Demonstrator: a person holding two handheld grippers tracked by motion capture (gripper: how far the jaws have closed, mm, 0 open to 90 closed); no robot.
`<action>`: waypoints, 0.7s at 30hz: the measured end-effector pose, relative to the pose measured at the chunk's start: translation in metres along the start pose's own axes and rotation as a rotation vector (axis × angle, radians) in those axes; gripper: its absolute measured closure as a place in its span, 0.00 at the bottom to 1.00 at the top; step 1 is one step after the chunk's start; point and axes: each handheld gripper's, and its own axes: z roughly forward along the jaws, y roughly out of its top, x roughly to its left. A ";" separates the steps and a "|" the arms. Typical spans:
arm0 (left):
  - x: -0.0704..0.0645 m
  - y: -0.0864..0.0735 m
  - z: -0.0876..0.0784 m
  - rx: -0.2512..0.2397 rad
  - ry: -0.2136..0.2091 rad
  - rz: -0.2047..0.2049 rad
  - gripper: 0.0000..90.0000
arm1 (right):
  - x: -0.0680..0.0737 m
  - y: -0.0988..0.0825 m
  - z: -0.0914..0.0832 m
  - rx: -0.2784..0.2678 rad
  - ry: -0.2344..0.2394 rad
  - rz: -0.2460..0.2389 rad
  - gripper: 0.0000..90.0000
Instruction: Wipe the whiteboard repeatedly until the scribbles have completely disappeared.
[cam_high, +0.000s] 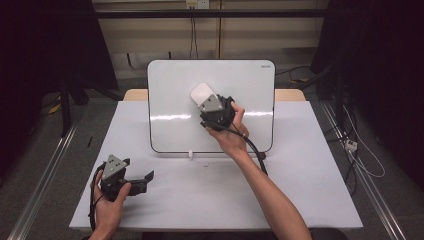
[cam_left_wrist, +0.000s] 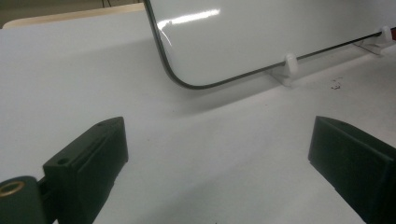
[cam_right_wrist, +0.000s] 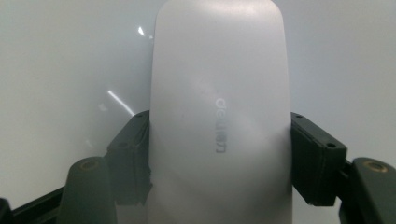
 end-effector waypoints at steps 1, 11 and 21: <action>0.000 0.000 0.000 0.001 -0.001 -0.003 0.05 | 0.005 -0.002 -0.001 -0.002 0.006 -0.010 0.36; 0.001 -0.003 -0.001 -0.001 -0.002 -0.009 0.05 | 0.041 -0.012 -0.005 0.006 0.049 -0.081 0.36; 0.000 -0.001 0.000 0.006 -0.003 -0.001 0.05 | 0.077 -0.016 -0.006 -0.001 0.088 -0.166 0.36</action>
